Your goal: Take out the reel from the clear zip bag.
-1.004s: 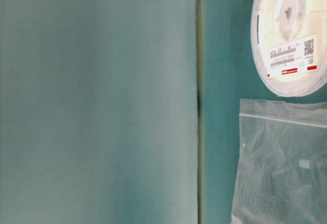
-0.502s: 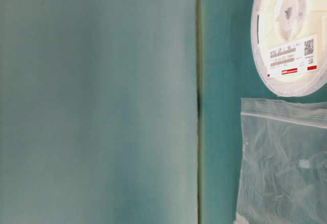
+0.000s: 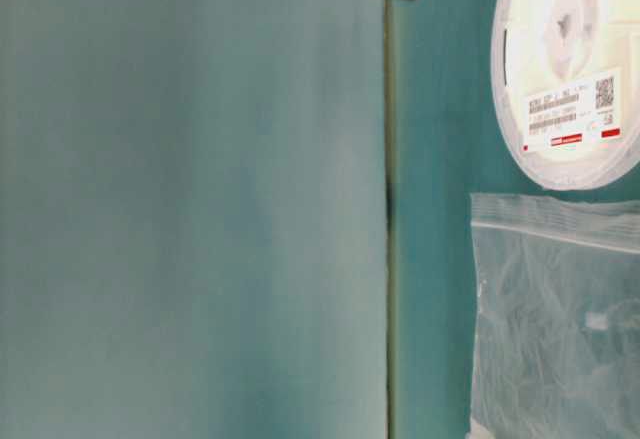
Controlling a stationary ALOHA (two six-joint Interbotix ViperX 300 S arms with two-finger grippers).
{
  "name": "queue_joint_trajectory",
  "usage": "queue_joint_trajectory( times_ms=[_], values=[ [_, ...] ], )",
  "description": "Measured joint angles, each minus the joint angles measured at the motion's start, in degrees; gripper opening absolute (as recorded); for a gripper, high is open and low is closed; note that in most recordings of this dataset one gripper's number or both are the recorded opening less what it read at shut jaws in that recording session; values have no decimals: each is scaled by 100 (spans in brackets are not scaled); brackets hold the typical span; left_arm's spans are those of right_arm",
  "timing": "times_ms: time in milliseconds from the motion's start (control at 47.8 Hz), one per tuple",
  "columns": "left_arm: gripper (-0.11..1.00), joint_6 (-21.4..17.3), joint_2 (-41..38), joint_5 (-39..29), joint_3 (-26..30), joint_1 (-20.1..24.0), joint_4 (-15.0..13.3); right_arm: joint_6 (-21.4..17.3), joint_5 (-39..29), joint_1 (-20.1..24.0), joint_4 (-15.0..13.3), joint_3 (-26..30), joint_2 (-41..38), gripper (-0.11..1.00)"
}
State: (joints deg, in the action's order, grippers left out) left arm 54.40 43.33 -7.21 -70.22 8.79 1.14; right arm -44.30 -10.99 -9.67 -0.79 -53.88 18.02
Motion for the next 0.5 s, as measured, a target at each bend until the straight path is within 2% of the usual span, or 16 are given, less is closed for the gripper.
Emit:
queue_joint_trajectory(
  times_ms=[146, 251, 397, 502],
  values=[
    [85, -501, 650, -167, 35, -35, 0, 18, 9, 0, -448, 123, 123, 88],
    [85, -1037, 984, -281, 44, -105, 0, 44, 62, 53, -826, 176, 149, 88],
    [85, -1793, 1107, -396, 62, -123, 0, 79, 299, 220, -1450, 211, 167, 88],
    [85, -2241, 1116, -387, 79, -123, 0, 79, 501, 308, -1784, 229, 229, 88]
  ],
)
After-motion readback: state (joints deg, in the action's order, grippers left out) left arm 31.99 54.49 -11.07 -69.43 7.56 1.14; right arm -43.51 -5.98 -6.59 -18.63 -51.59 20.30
